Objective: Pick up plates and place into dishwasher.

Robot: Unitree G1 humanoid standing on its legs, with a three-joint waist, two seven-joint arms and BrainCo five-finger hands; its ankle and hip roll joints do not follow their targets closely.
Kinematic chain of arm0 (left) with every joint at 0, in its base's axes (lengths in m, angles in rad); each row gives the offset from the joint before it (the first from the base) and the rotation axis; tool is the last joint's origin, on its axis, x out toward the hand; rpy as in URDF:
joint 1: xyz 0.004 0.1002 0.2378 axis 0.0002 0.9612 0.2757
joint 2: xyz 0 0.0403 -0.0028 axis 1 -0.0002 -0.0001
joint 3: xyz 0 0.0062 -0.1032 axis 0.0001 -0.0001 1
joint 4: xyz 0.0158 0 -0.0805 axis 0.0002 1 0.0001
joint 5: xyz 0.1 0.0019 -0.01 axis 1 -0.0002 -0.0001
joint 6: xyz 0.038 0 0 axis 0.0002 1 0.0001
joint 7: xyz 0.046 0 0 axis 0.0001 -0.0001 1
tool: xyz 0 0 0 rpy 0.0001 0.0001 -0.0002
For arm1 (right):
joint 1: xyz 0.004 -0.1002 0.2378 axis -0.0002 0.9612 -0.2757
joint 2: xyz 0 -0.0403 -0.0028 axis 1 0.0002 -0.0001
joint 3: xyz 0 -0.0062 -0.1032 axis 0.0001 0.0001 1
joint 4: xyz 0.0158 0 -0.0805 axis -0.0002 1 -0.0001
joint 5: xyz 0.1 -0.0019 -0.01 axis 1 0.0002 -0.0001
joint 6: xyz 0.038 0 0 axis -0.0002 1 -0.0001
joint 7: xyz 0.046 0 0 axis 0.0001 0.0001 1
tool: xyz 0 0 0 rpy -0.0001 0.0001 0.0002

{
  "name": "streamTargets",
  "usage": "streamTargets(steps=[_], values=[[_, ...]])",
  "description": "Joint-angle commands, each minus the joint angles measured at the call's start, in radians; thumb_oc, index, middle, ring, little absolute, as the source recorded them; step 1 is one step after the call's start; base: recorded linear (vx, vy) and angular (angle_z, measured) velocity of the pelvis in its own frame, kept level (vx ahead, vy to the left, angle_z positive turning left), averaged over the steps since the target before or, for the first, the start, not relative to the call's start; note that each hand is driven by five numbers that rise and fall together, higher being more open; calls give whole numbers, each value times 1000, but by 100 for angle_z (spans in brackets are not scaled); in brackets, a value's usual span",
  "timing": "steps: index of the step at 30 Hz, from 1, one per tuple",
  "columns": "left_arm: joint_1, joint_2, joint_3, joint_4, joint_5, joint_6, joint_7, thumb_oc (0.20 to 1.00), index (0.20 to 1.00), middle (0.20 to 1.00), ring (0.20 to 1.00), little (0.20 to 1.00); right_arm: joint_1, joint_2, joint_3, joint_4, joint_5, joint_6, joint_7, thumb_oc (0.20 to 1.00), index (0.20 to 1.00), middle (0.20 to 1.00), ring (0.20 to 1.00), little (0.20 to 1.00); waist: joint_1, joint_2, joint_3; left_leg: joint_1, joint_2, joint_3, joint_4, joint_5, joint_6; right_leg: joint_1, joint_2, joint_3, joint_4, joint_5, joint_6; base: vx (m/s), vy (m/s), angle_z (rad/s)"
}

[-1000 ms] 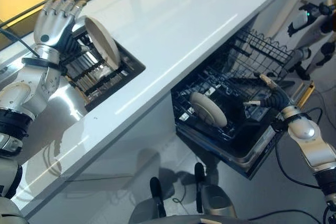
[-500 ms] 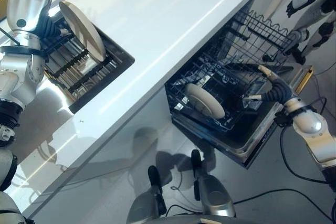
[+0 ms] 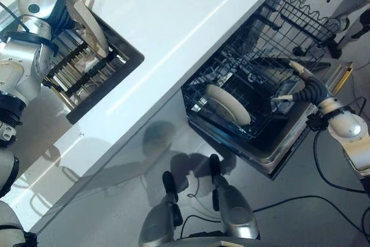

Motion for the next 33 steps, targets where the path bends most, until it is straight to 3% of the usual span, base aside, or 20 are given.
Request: streamTargets(steps=[1,2,3,4,9,21,24,27,29,30,31,33], values=[[-145,96,-54,26,41,-18,-62,1000,1000,1000,1000,1000,-117,-69,0,-19,39,-32,-9,1000,1000,1000,1000,1000,-14,-21,-5,-48,-23,15,7,-82,4,-23,-34,4,27,-100,110,0,0,0],[-153,93,-63,30,39,-19,-81,1000,1000,1000,1000,1000,-120,-69,1,-17,40,-34,-10,1000,1000,1000,1000,1000,-14,-21,-5,-49,-23,16,7,-81,4,-25,-35,4,27,-99,110,0,0,0],[-161,86,-79,40,28,-23,-112,454,454,454,454,454,-129,-71,8,-13,40,-35,-13,1000,1000,1000,1000,1000,-14,-19,-5,-52,-25,14,7,-81,4,-28,-34,4,27,-99,110,0,0,0],[-166,83,-88,44,18,-19,-132,200,200,200,200,200,-134,-71,11,-11,39,-34,-15,1000,1000,1000,1000,1000,-14,-19,-5,-54,-26,13,7,-80,4,-29,-34,3,27,-98,111,-37,-5,0],[-150,77,-81,52,-6,3,-241,200,200,200,200,200,-144,-70,9,-20,28,-25,-21,1000,1000,1000,1000,1000,-11,-17,-7,-55,-29,8,7,-80,7,-29,-35,-3,25,-98,111,-12,-5,0],[-96,97,-72,72,8,-16,-466,200,200,200,200,200,-107,-75,-7,-49,28,-57,-39,1000,1000,1000,1000,1000,-6,-5,-49,-24,-28,0,7,-86,6,12,-33,-18,17,-108,110,-11,-27,1],[-85,112,-69,42,-26,-14,-424,200,200,200,200,200,-86,-76,-14,-66,34,-67,-43,1000,1000,1000,1000,1000,2,-1,-74,-7,-28,-6,7,-89,6,37,-33,-26,14,-115,110,-11,-85,3],[-63,125,-41,2,-132,-27,-285,200,200,200,200,200,-49,-71,-27,-105,50,-79,-39,1000,1000,1000,1000,1000,9,3,-113,17,-27,-7,7,-95,5,68,-36,-37,10,-123,110,12,-83,6],[-7,116,37,-32,-249,-76,-163,200,200,200,200,200,-6,-40,-52,-127,52,-120,-27,1000,1000,1000,1000,1000,19,2,-143,36,-24,-6,7,-101,7,92,-37,-40,9,-130,109,11,-79,7],[16,114,61,-40,-253,-77,-158,200,200,200,200,200,-1,-39,-54,-131,52,-124,-25,1000,1000,1000,1000,1000,19,5,-147,40,-24,-6,7,-102,7,96,-37,-41,9,-131,108,31,-88,5],[82,77,148,-78,-319,-133,-94,200,200,200,200,200,12,4,-61,-138,53,-154,-17,1000,1000,1000,1000,1000,35,2,-175,57,-22,-8,7,-106,8,116,-38,-44,9,-137,107,36,-72,5],[179,18,257,-140,-356,-180,-58,200,200,200,200,200,-6,49,-46,-140,61,-177,-6,1000,1000,1000,1000,1000,52,2,-206,77,-20,-13,7,-113,8,142,-39,-49,7,-146,104,74,-103,6]])
